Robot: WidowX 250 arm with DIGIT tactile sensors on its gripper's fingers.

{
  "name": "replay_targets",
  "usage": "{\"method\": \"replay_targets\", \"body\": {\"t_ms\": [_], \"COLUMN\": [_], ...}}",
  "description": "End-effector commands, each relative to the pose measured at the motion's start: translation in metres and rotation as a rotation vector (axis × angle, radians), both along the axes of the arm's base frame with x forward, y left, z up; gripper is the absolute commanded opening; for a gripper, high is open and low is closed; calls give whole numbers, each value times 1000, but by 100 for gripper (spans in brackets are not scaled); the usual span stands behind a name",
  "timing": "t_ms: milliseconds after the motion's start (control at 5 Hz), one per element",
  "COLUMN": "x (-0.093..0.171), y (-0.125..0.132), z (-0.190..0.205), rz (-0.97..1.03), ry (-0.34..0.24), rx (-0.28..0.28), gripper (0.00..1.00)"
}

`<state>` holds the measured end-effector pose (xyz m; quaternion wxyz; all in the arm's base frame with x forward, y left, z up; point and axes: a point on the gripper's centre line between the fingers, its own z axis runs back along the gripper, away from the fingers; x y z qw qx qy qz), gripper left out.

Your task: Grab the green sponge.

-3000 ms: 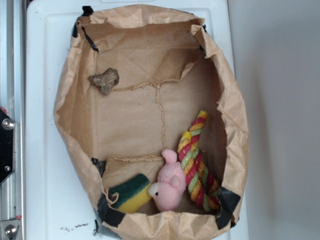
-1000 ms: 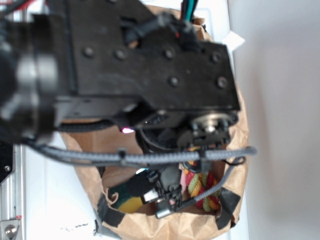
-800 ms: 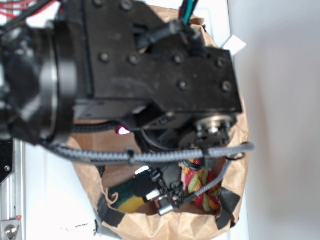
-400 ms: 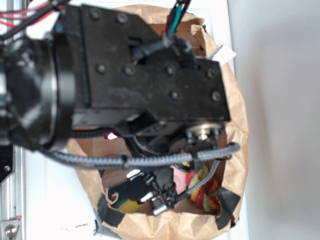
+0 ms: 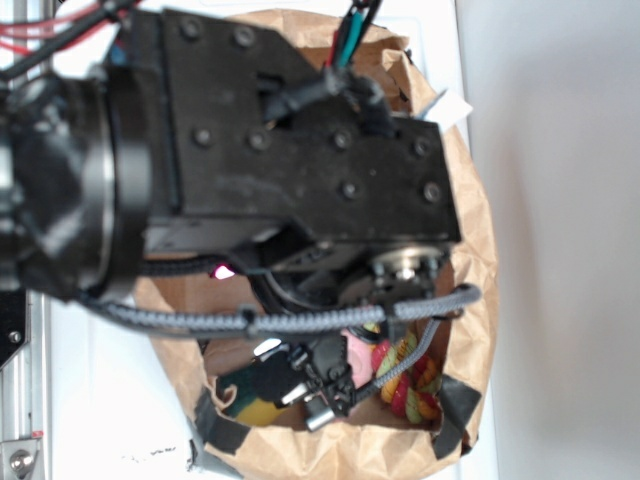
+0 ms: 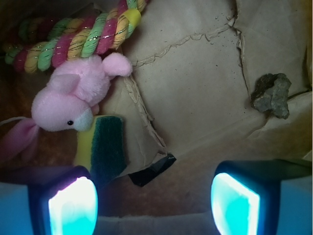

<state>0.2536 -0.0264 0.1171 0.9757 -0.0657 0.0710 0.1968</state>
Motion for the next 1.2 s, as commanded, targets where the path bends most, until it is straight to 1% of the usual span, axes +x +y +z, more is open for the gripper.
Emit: {"method": "replay_targets", "body": {"t_ms": [0, 200, 400, 600, 800, 1000], "x": [-1, -8, -8, -6, -6, -3], "y": [7, -6, -10, -5, -11, -22], "z": [-34, -41, -39, -44, -47, -49], "rz": [-31, -53, -24, 4, 25, 21], "ry": [-45, -64, -91, -75, -80, -100], "rx": [-32, -21, -44, -49, -54, -89], "gripper": [100, 100, 100, 100, 100, 100]}}
